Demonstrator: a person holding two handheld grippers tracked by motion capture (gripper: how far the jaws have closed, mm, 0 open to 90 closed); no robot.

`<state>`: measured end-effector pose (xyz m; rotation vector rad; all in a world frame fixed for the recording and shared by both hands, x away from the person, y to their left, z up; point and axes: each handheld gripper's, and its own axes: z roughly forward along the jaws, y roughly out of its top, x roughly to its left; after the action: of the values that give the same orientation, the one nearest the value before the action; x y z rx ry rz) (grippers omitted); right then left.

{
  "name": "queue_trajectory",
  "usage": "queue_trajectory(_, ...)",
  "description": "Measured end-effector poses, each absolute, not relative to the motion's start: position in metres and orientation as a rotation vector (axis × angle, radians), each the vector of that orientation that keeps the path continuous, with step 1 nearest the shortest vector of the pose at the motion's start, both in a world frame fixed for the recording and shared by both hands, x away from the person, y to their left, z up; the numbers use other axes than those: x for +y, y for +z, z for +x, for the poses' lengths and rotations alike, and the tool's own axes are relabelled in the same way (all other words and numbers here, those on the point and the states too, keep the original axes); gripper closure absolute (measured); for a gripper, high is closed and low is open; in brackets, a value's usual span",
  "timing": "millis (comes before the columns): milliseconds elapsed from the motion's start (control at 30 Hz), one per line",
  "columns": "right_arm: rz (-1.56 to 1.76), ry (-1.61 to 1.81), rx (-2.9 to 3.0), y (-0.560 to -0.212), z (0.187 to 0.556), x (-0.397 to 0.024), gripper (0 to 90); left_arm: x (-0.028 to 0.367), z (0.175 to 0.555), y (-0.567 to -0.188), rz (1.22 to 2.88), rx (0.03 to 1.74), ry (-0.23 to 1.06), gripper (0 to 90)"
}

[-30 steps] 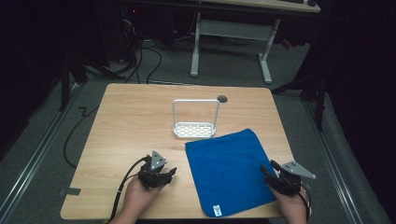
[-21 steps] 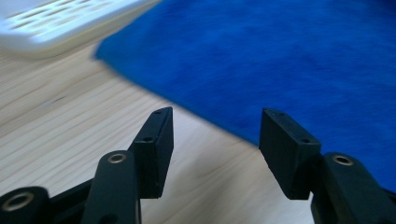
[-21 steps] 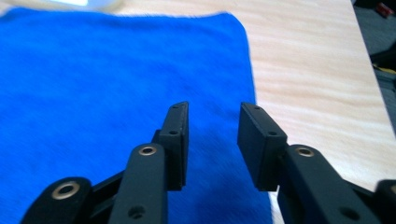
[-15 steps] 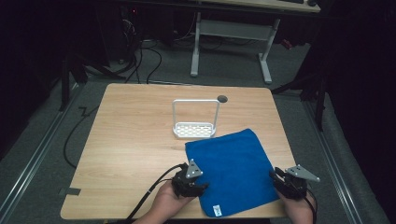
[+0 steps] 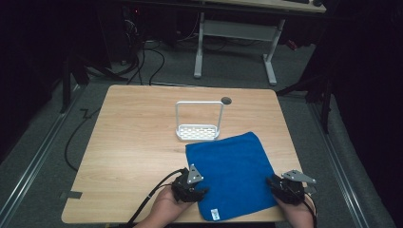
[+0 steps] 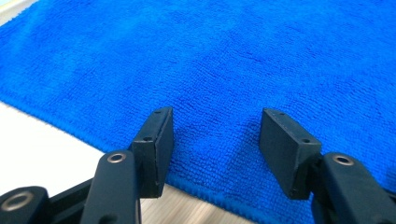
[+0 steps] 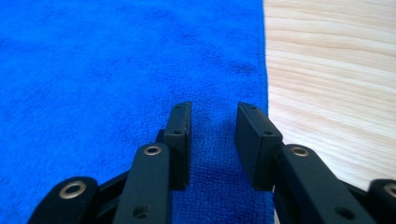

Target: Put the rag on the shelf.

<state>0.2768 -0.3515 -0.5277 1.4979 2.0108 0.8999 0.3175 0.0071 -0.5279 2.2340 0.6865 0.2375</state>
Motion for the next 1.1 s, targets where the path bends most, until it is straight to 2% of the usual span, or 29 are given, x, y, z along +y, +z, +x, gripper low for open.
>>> queue_trajectory(400, 1.375, 0.952, 2.07, -0.519, 0.277, -0.317, 63.5, 0.051, 0.323, -0.527, 2.199, 0.812, 0.253, 46.4)
queue_trajectory(833, 1.308, 0.955, 2.179, -0.529, 0.311, -0.291, 64.8, 0.088, 0.316, -0.528, 2.157, 0.914, 0.269, 46.6)
queue_trajectory(1100, 1.266, 0.961, 2.221, -0.529, 0.302, -0.283, 64.7, 0.101, 0.322, -0.527, 2.14, 0.965, 0.277, 46.8)
